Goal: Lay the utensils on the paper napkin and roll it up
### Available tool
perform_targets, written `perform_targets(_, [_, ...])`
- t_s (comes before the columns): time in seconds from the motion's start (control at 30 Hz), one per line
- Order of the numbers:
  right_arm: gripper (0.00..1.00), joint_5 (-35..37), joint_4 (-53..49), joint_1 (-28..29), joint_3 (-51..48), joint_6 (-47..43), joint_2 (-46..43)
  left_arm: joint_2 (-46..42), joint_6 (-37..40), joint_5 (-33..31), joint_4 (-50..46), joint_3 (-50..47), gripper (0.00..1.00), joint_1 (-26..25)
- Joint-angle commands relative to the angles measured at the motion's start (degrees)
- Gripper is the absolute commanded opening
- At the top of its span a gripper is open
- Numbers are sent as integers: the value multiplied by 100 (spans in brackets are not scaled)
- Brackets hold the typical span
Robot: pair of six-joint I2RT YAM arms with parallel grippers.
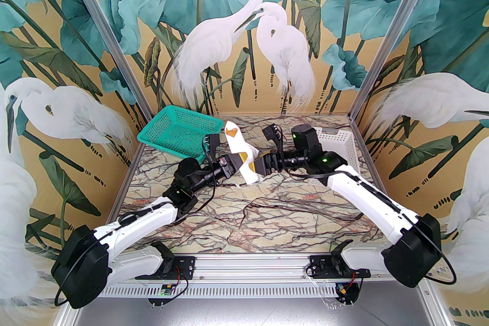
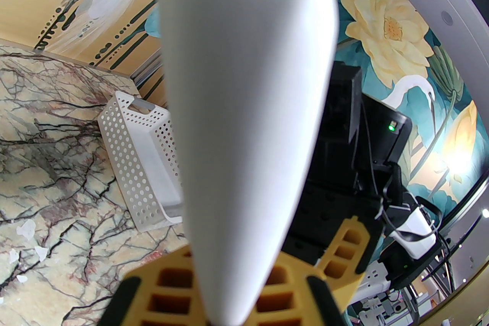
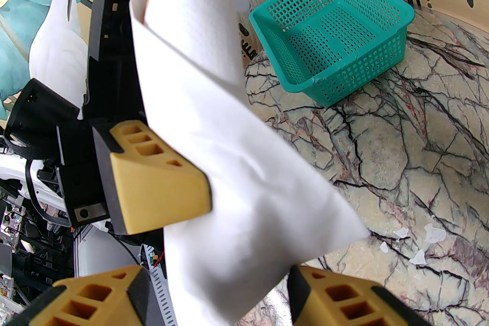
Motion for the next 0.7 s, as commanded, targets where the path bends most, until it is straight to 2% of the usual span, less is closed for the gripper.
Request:
perform_targets(0.0, [63,-105,157,65,115,-80,81,81,-76,157,278,171,0,26])
perform_targets(0.17, [56,-292,307,176,94,-70,110,116,-94,175,331,183,0,26])
perform_targets(0.53, [53,-482,293,411,178,-268,261,184,-176,257,464,201,0,18])
perform_targets(0.67, [47,-646,458,413,120,-231,284,234,-240,348,605,200,0,19])
